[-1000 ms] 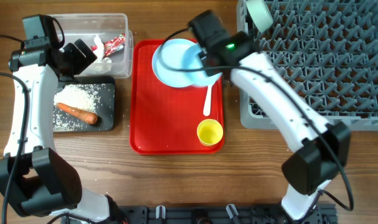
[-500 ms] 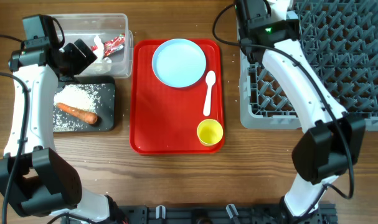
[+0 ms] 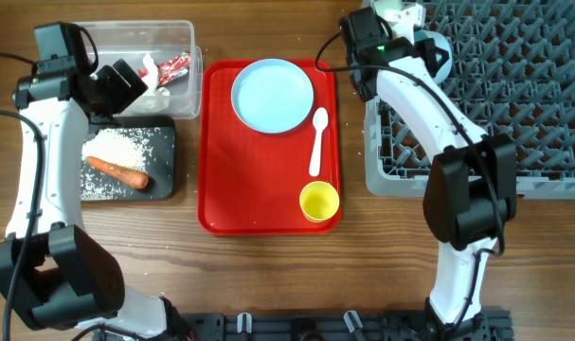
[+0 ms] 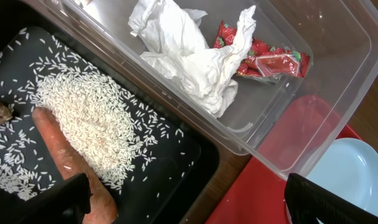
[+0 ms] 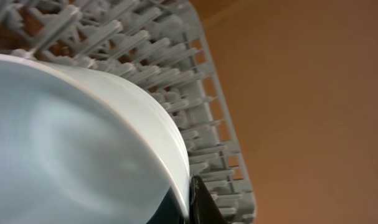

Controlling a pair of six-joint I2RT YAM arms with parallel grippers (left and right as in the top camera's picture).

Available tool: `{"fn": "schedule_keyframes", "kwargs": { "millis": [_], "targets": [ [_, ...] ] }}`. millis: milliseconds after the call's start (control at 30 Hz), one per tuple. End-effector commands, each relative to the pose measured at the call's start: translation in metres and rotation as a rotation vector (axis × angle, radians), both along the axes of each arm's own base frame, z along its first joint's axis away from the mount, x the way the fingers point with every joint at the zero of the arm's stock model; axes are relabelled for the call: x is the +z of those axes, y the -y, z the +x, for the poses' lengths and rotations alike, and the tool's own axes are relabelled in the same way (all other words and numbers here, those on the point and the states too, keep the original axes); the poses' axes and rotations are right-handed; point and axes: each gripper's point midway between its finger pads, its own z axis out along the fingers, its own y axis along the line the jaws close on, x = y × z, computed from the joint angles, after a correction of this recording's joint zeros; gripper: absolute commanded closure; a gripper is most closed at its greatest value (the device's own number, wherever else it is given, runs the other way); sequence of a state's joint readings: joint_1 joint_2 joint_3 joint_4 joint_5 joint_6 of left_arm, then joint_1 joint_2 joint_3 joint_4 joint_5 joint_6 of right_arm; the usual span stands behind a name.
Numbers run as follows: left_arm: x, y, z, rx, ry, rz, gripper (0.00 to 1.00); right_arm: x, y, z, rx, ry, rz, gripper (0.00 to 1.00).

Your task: Sort waste into correct bins and load items into the dishwasher rack

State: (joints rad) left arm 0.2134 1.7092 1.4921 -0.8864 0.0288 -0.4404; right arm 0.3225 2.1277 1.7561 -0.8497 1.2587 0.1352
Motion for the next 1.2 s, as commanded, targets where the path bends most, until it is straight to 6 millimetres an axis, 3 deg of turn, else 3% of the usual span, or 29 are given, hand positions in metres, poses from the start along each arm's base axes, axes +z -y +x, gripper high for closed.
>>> {"fn": "schedule_keyframes", "kwargs": {
  "millis": [0, 133, 233, 300, 367, 433, 567, 633, 767, 933, 1033, 1067, 1100, 1167],
  "targets": [
    [-0.003, 0.001, 0.000, 0.006, -0.004, -0.013, 0.00, 0.000, 0.012, 0.000, -0.047, -0.005, -0.115, 0.96],
    [-0.003, 0.001, 0.000, 0.006, -0.004, -0.013, 0.00, -0.015, 0.004, 0.004, -0.002, -0.048, -0.034, 0.96],
    [-0.003, 0.001, 0.000, 0.006, -0.004, -0.013, 0.00, -0.036, -0.031, 0.007, 0.131, -0.181, 0.037, 0.93],
    [-0.003, 0.001, 0.000, 0.006, -0.004, -0.012, 0.00, -0.040, -0.051, 0.006, 0.200, -0.244, 0.027, 0.77],
    [-0.003, 0.001, 0.000, 0.006, -0.004, -0.013, 0.00, -0.040, -0.066, 0.005, 0.242, -0.273, 0.007, 0.69],
    [-0.003, 0.001, 0.000, 0.006, -0.004, -0.013, 0.00, -0.040, -0.073, 0.004, 0.267, -0.295, -0.007, 0.61],
    [-0.003, 0.001, 0.000, 0.006, -0.004, -0.013, 0.00, -0.043, -0.086, -0.004, 0.298, -0.341, -0.020, 0.26],
    [-0.003, 0.001, 0.000, 0.006, -0.004, -0.013, 0.00, -0.045, -0.086, -0.006, 0.300, -0.355, -0.017, 0.14],
    [-0.003, 0.001, 0.000, 0.006, -0.004, -0.013, 0.00, -0.039, -0.089, -0.002, 0.305, -0.330, -0.004, 0.08],
    [-0.003, 0.001, 0.000, 0.006, -0.004, -0.013, 0.00, -0.004, -0.126, 0.006, 0.472, -0.261, 0.271, 0.03],
    [-0.003, 0.001, 0.000, 0.006, -0.004, -0.013, 0.00, 0.008, -0.182, -0.010, 0.679, -0.254, 0.630, 0.15],
    [-0.003, 0.001, 0.000, 0.006, -0.004, -0.013, 0.00, 0.011, -0.214, -0.021, 0.758, -0.261, 0.821, 0.18],
    [-0.003, 0.001, 0.000, 0.006, -0.004, -0.013, 0.00, 0.016, -0.258, -0.037, 0.837, -0.277, 1.106, 0.24],
    [-0.003, 0.001, 0.000, 0.006, -0.004, -0.012, 0.00, 0.011, -0.293, -0.041, 0.862, -0.275, 1.329, 0.30]
  ]
}}
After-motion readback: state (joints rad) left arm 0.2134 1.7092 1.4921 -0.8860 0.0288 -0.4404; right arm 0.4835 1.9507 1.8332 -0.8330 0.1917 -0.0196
